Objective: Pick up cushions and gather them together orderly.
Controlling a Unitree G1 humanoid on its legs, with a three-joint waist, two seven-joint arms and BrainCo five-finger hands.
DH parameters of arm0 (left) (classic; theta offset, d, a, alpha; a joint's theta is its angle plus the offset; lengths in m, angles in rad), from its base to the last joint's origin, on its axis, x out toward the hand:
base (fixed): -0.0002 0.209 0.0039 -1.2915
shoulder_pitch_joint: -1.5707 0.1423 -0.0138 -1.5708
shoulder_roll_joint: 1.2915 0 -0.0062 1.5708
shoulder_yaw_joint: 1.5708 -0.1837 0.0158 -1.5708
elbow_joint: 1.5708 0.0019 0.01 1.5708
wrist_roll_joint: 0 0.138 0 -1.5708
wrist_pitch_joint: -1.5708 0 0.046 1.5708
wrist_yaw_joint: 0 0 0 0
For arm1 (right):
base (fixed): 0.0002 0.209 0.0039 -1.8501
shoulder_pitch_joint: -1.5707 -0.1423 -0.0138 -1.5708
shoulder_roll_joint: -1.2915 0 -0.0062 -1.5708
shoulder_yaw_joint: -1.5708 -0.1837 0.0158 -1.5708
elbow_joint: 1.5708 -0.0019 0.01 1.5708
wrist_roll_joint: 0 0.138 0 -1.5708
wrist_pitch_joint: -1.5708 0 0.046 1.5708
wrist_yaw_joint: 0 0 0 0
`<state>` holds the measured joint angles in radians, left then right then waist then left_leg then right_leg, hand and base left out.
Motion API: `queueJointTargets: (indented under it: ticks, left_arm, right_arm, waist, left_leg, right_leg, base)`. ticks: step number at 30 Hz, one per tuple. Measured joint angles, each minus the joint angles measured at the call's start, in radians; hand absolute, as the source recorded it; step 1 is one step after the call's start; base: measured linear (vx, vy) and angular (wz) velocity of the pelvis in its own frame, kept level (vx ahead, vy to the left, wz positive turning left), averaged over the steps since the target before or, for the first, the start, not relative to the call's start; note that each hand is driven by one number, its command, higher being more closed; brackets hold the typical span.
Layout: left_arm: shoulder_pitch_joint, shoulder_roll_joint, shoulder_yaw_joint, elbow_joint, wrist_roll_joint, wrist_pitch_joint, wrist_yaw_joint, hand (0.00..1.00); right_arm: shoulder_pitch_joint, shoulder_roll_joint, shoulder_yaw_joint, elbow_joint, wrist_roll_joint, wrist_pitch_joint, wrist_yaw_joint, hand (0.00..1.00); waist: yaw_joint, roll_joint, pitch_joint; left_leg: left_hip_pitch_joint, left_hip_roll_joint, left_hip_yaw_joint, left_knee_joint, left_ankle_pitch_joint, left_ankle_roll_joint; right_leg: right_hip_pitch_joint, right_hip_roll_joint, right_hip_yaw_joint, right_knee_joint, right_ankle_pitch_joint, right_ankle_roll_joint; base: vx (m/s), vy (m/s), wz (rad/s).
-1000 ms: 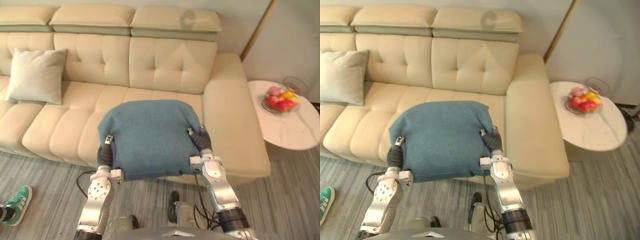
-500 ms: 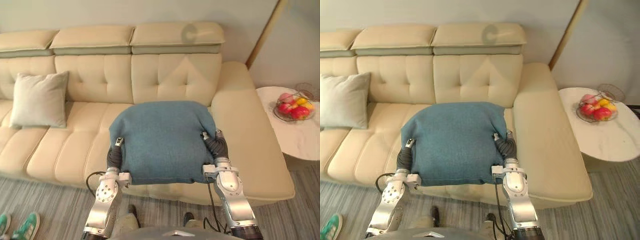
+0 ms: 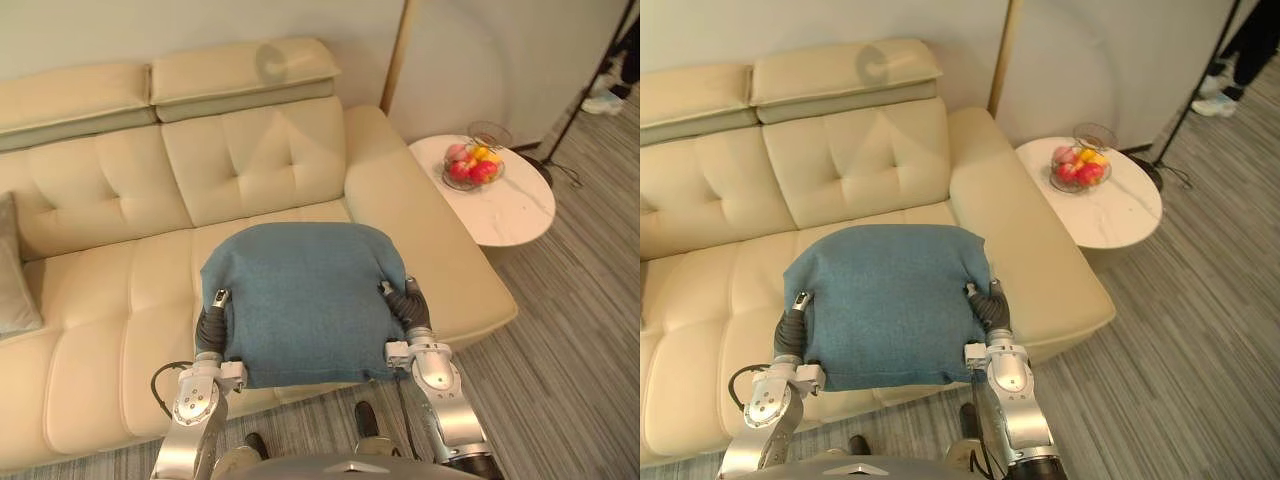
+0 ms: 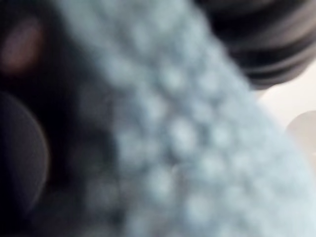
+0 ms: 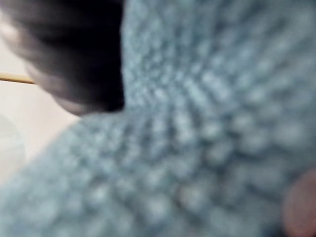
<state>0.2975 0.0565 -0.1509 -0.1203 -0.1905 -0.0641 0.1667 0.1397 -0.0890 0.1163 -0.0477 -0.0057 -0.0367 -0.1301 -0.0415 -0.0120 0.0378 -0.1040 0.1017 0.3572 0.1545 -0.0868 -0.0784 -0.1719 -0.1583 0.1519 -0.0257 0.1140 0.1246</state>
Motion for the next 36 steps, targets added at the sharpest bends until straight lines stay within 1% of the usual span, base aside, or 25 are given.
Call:
queueJointTargets:
  ticks: [2, 3, 6, 7, 9, 11, 13, 15, 16, 17, 18, 19, 20, 21, 22, 23, 25, 27, 28, 29, 30, 31, 34, 35, 36]
  left_arm:
    - [0.0, 0.0, 0.0, 0.0, 0.0, 0.0, 0.0, 1.0]
    - [-0.001, 0.0, 0.002, 0.0, 0.002, 0.0, 0.001, 1.0]
    - [-0.042, 0.002, 0.029, 0.001, 0.003, 0.0, 0.008, 1.0]
    - [-0.091, 0.016, 0.033, 0.017, 0.003, 0.0, 0.032, 1.0]
    - [-0.217, 0.047, 0.042, 0.073, 0.003, 0.0, 0.071, 1.0]
    - [-0.306, 0.069, 0.053, 0.107, 0.003, 0.0, 0.107, 1.0]
    - [-0.391, 0.091, 0.057, 0.14, 0.01, 0.0, 0.134, 1.0]
    - [-0.511, 0.115, 0.062, 0.197, 0.019, 0.0, 0.165, 1.0]
    - [-0.631, 0.147, 0.058, 0.259, 0.019, 0.0, 0.189, 1.0]
    - [-0.678, 0.157, 0.057, 0.283, 0.019, 0.0, 0.198, 1.0]
    - [-0.809, 0.18, 0.053, 0.339, 0.019, 0.0, 0.227, 1.0]
    - [-0.888, 0.201, 0.052, 0.353, 0.019, 0.0, 0.253, 1.0]
    - [-1.006, 0.229, 0.054, 0.383, 0.019, -0.002, 0.285, 1.0]
    - [-1.047, 0.239, 0.056, 0.394, 0.02, -0.002, 0.294, 1.0]
    - [-1.149, 0.257, 0.063, 0.42, 0.031, -0.004, 0.315, 1.0]
    - [-1.222, 0.261, 0.072, 0.428, 0.047, -0.005, 0.33, 1.0]
    - [-1.339, 0.269, 0.077, 0.48, 0.08, -0.023, 0.354, 1.0]
    - [-1.446, 0.269, 0.092, 0.548, 0.101, -0.025, 0.364, 1.0]
    - [-1.47, 0.269, 0.1, 0.563, 0.109, -0.026, 0.368, 1.0]
    - [-1.538, 0.269, 0.113, 0.607, 0.119, -0.026, 0.382, 1.0]
    - [-1.561, 0.269, 0.113, 0.618, 0.119, -0.026, 0.389, 1.0]
    - [-1.612, 0.269, 0.124, 0.629, 0.128, -0.026, 0.399, 1.0]
    - [-1.664, 0.265, 0.164, 0.629, 0.142, -0.026, 0.42, 1.0]
    - [-1.688, 0.261, 0.184, 0.633, 0.155, -0.026, 0.433, 1.0]
    - [-1.718, 0.251, 0.212, 0.633, 0.156, -0.025, 0.445, 0.0]
  right_arm:
    - [0.001, 0.0, 0.0, 0.002, 0.0, 0.0, 0.0, 1.0]
    - [-0.002, 0.0, 0.001, 0.009, -0.001, 0.0, 0.002, 1.0]
    - [-0.08, -0.002, 0.017, 0.084, 0.0, -0.004, -0.001, 1.0]
    - [-0.136, -0.005, 0.028, 0.124, 0.0, -0.004, -0.006, 1.0]
    - [-0.257, -0.016, 0.031, 0.198, 0.001, -0.003, -0.025, 1.0]
    - [-0.355, -0.026, 0.038, 0.237, 0.008, -0.003, -0.044, 1.0]
    - [-0.439, -0.03, 0.037, 0.266, 0.018, -0.003, -0.073, 1.0]
    - [-0.518, -0.033, 0.035, 0.274, 0.02, -0.003, -0.116, 1.0]
    - [-0.591, -0.033, 0.01, 0.281, 0.019, -0.002, -0.151, 1.0]
    - [-0.625, -0.03, -0.004, 0.29, 0.019, -0.002, -0.16, 1.0]
    - [-0.729, -0.027, -0.034, 0.307, 0.006, 0.001, -0.208, 1.0]
    - [-0.803, -0.023, -0.055, 0.307, -0.009, 0.001, -0.245, 1.0]
    - [-0.932, -0.02, -0.093, 0.341, -0.043, 0.0, -0.292, 1.0]
    - [-0.98, -0.021, -0.104, 0.358, -0.051, 0.0, -0.308, 1.0]
    - [-1.09, -0.023, -0.135, 0.388, -0.078, 0.0, -0.338, 1.0]
    - [-1.157, -0.031, -0.154, 0.39, -0.093, 0.0, -0.365, 1.0]
    - [-1.278, -0.039, -0.197, 0.444, -0.133, -0.001, -0.41, 1.0]
    - [-1.387, -0.04, -0.222, 0.516, -0.156, 0.001, -0.449, 1.0]
    - [-1.41, -0.04, -0.224, 0.527, -0.159, 0.001, -0.46, 1.0]
    - [-1.466, -0.04, -0.232, 0.542, -0.16, 0.003, -0.488, 1.0]
    - [-1.484, -0.04, -0.24, 0.543, -0.161, 0.003, -0.495, 1.0]
    - [-1.535, -0.041, -0.247, 0.542, -0.174, 0.007, -0.522, 1.0]
    - [-1.599, -0.036, -0.246, 0.541, -0.197, 0.016, -0.551, 1.0]
    - [-1.631, -0.033, -0.247, 0.541, -0.197, 0.02, -0.575, 0.0]
    - [-1.661, -0.027, -0.248, 0.534, -0.196, 0.02, -0.601, 0.0]
  waist:
    - [0.0, 0.0, 0.0]
    - [0.006, 0.0, 0.0]
    - [0.001, 0.001, 0.005]
    - [0.002, 0.001, 0.022]
    - [0.006, 0.007, 0.072]
    - [0.008, 0.01, 0.107]
    - [0.009, 0.009, 0.143]
    - [0.011, 0.01, 0.172]
    - [0.023, 0.01, 0.2]
    - [0.023, 0.01, 0.21]
    - [0.027, 0.011, 0.219]
    - [0.034, 0.012, 0.239]
    - [0.043, 0.016, 0.278]
    - [0.043, 0.018, 0.288]
    - [0.045, 0.024, 0.315]
    - [0.046, 0.03, 0.331]
    - [0.048, 0.037, 0.338]
    - [0.05, 0.039, 0.34]
    - [0.051, 0.04, 0.34]
    - [0.055, 0.046, 0.344]
    - [0.058, 0.048, 0.345]
    - [0.068, 0.054, 0.349]
    - [0.082, 0.057, 0.351]
    - [0.091, 0.057, 0.351]
    - [0.095, 0.057, 0.351]
  left_leg:
    - [0.0, 0.0, -0.002, -0.001, -0.001, 0.0]
    - [-0.003, 0.0, -0.006, -0.002, -0.001, 0.0]
    - [-0.055, -0.002, -0.034, 0.0, 0.01, 0.004]
    - [-0.08, -0.003, -0.039, -0.002, 0.025, -0.002]
    - [-0.128, -0.005, -0.059, -0.008, 0.055, 0.001]
    - [-0.162, -0.009, -0.061, -0.042, 0.094, 0.001]
    - [-0.185, -0.01, -0.063, -0.067, 0.126, 0.001]
    - [-0.224, -0.007, -0.064, -0.078, 0.149, 0.001]
    - [-0.243, -0.008, -0.067, -0.103, 0.173, 0.001]
    - [-0.252, -0.008, -0.072, -0.109, 0.183, 0.002]
    - [-0.306, -0.004, -0.082, -0.112, 0.203, 0.002]
    - [-0.325, -0.003, -0.085, -0.128, 0.223, 0.0]
    - [-0.329, -0.005, -0.089, -0.177, 0.264, -0.001]
    - [-0.334, -0.005, -0.092, -0.192, 0.278, -0.002]
    - [-0.342, -0.004, -0.102, -0.235, 0.312, -0.005]
    - [-0.37, -0.001, -0.116, -0.235, 0.322, -0.005]
    - [-0.419, 0.001, -0.135, -0.235, 0.341, -0.006]
    - [-0.458, 0.0, -0.144, -0.235, 0.35, -0.004]
    - [-0.468, 0.0, -0.147, -0.235, 0.352, -0.003]
    - [-0.498, -0.001, -0.159, -0.235, 0.359, -0.005]
    - [-0.51, -0.001, -0.164, -0.235, 0.362, -0.005]
    - [-0.548, 0.001, -0.169, -0.235, 0.368, -0.005]
    - [-0.605, 0.005, -0.17, -0.235, 0.377, -0.009]
    - [-0.636, 0.007, -0.171, -0.234, 0.384, -0.011]
    - [-0.667, 0.011, -0.172, -0.234, 0.39, -0.017]
  right_leg:
    - [0.0, 0.0, -0.002, 0.0, 0.0, 0.0]
    - [-0.002, 0.0, -0.005, 0.0, 0.0, 0.0]
    - [-0.038, -0.002, -0.031, 0.002, 0.007, -0.008]
    - [-0.059, -0.003, -0.036, -0.005, 0.019, -0.013]
    - [-0.082, -0.007, -0.06, -0.031, 0.046, -0.024]
    - [-0.12, -0.007, -0.064, -0.052, 0.079, -0.021]
    - [-0.151, -0.005, -0.068, -0.053, 0.094, -0.019]
    - [-0.195, -0.001, -0.073, -0.053, 0.114, -0.02]
    - [-0.22, -0.001, -0.079, -0.053, 0.124, -0.019]
    - [-0.23, 0.0, -0.082, -0.053, 0.128, -0.02]
    - [-0.28, 0.004, -0.093, -0.053, 0.141, -0.024]
    - [-0.304, 0.006, -0.1, -0.053, 0.146, -0.029]
    - [-0.327, 0.011, -0.104, -0.053, 0.163, -0.024]
    - [-0.337, 0.013, -0.107, -0.053, 0.167, -0.025]
    - [-0.359, 0.019, -0.116, -0.053, 0.171, -0.024]
    - [-0.377, 0.021, -0.132, -0.054, 0.176, -0.025]
    - [-0.415, 0.022, -0.148, -0.054, 0.187, -0.026]
    - [-0.446, 0.021, -0.158, -0.054, 0.191, -0.025]
    - [-0.455, 0.02, -0.16, -0.054, 0.191, -0.025]
    - [-0.477, 0.019, -0.168, -0.055, 0.193, -0.024]
    - [-0.488, 0.019, -0.172, -0.055, 0.194, -0.025]
    - [-0.519, 0.02, -0.182, -0.055, 0.197, -0.026]
    - [-0.571, 0.022, -0.192, -0.055, 0.201, -0.028]
    - [-0.598, 0.023, -0.195, -0.055, 0.204, -0.028]
    - [-0.626, 0.025, -0.199, -0.055, 0.205, -0.029]
  base:
    - [-0.01, -0.008, 0.02]
    - [-0.04, -0.022, 0.1]
    - [-0.08, -0.032, 0.21]
    - [-0.13, -0.051, 0.28]
    - [-0.16, -0.057, 0.26]
    - [-0.13, -0.059, 0.12]
    - [-0.11, -0.048, 0.08]
    - [-0.12, -0.041, 0.05]
    - [-0.11, -0.039, 0.07]
    - [-0.16, -0.053, 0.21]
    - [-0.15, -0.06, 0.22]
    - [-0.2, -0.084, 0.22]
    - [-0.14, -0.066, 0.11]
    - [-0.13, -0.061, 0.13]
    - [-0.12, -0.057, 0.21]
    - [-0.13, -0.062, 0.28]
    - [-0.09, -0.032, 0.25]
    - [-0.05, 0.009, 0.17]
    - [-0.03, 0.03, 0.22]
    - [-0.02, 0.032, 0.17]
    - [-0.03, 0.063, 0.23]
    - [-0.02, 0.077, 0.15]
    - [0.0, 0.073, 0.11]
    - [0.03, 0.083, 0.08]
    - [0.05, 0.101, 0.09]
